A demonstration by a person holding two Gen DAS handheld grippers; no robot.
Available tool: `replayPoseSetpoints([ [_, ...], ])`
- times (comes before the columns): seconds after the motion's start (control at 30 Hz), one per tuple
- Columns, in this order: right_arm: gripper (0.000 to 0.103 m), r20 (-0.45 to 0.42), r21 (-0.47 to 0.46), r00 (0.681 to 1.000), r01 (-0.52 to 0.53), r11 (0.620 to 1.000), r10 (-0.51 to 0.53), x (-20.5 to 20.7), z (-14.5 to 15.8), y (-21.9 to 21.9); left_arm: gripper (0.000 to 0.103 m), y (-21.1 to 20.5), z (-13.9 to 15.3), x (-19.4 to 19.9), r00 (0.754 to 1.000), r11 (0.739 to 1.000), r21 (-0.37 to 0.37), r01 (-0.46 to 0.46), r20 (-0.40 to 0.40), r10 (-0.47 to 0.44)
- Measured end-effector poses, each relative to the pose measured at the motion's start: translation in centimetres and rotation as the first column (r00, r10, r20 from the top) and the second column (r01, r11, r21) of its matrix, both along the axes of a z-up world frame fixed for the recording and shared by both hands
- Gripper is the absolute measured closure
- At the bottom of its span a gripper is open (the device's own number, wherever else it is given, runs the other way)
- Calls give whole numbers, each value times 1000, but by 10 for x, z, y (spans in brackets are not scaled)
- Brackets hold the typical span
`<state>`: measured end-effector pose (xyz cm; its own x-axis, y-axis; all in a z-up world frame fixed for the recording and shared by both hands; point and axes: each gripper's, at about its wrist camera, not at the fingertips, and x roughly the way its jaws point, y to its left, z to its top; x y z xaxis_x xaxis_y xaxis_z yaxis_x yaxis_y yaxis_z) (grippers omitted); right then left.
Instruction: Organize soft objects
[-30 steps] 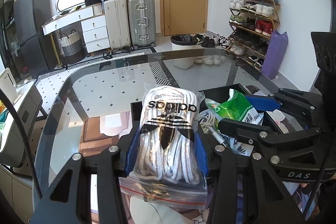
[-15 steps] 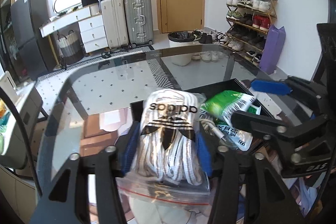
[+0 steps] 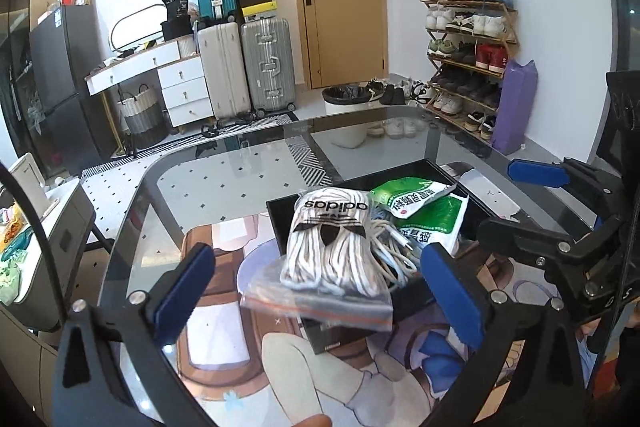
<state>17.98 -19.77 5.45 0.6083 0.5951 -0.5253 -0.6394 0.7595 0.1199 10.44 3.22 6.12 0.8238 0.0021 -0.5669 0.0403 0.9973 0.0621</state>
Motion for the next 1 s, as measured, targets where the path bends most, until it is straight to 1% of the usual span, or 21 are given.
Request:
replayPoseSetpoints([
  [0.23,1,46,22,999,-6,1000,5,-22,-4,-3,0,3,-8,-18,998,999,-18,-49,47,50],
  [0.37,1,48,40,999,-15,999,13,-29,-8,-4,0,8,-15,-26,995,997,-47,-68,69,71],
  [0.63,1,66,27,997,-29,999,27,-48,-19,-5,0,9,-29,-31,994,993,-81,-80,68,86],
  [0.83,1,102,15,994,-30,999,28,-58,-21,-7,0,6,-34,-32,993,992,-88,-86,69,92],
  [1.0,1,130,28,991,-25,999,21,-62,-17,-8,0,8,-37,-35,991,991,-99,-93,82,102],
])
